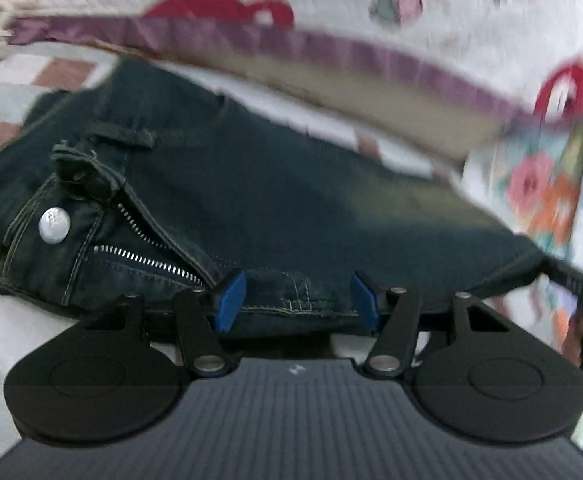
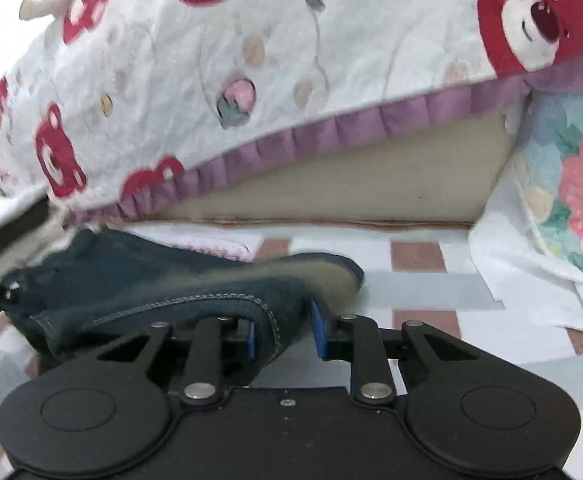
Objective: Fold clothes
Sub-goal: 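Press the folded jeans flat with the left gripper, then grasp the folded leg end with the right gripper and lift it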
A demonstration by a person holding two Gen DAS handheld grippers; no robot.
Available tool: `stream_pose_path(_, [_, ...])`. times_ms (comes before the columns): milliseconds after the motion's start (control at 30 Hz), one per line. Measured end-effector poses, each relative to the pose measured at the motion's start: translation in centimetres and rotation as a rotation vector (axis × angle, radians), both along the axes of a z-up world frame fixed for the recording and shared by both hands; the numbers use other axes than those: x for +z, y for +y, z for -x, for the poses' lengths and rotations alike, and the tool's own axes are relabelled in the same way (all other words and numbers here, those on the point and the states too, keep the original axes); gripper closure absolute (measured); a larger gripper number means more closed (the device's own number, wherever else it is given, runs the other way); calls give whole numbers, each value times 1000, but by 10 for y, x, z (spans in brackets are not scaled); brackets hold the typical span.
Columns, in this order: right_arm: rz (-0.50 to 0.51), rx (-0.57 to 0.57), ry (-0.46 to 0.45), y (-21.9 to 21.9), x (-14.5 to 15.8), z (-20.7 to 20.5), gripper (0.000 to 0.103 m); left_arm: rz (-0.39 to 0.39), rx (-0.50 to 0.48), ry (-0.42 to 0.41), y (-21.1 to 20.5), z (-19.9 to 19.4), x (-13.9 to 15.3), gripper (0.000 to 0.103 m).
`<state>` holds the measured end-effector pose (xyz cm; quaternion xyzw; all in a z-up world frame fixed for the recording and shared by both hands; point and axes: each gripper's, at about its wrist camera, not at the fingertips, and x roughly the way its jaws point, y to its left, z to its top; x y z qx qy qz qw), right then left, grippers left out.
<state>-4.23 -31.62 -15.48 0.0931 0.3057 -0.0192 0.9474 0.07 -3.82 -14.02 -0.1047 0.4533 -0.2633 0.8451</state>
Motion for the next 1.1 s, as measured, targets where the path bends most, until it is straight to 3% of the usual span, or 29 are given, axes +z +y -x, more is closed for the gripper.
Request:
stream_pose_path(100, [-24, -19, 143, -2, -28, -6, 71, -118, -52, -45, -20, 8, -7, 43])
stream_pose_path(200, [-85, -33, 190, -2, -36, 4, 71, -203, -89, -98, -35, 13, -8, 39])
stream_pose_path(233, [-105, -23, 206, -4, -38, 6, 66, -211, -93, -107, -37, 14, -8, 37])
stream_pose_path(333, [-187, 17, 257, -15, -38, 10, 65, -194, -89, -119, -36, 10, -4, 37])
stream_pose_path(400, [-314, 48, 203, -28, -29, 19, 64, -182, -87, -127, -36, 8, -2, 37])
stream_pose_path(467, [-459, 68, 130, -43, -17, 30, 54, -159, -86, -141, -35, 7, 2, 39])
stream_pose_path(533, [-550, 23, 61, -57, -9, 37, 36, -103, -106, -172, -36, 9, 9, 39])
stream_pose_path(667, [-544, -73, 152, -67, -25, 21, 34, -46, -180, -200, -50, 13, 15, 39])
stream_pose_path(800, [-725, -98, 182, -69, -55, 6, 35, -131, -283, -146, -75, 17, -2, 37])
stream_pose_path(900, [-779, -92, 209, -73, -71, -11, 35, -229, -343, -193, -87, 25, -8, 37])
stream_pose_path(967, [-786, -85, 224, -75, -79, -24, 34, -224, -335, -187, -87, 24, -7, 36])
stream_pose_path(1100, [-907, -88, 242, -70, -90, -49, 34, -185, -318, -167, -80, 19, -6, 36])
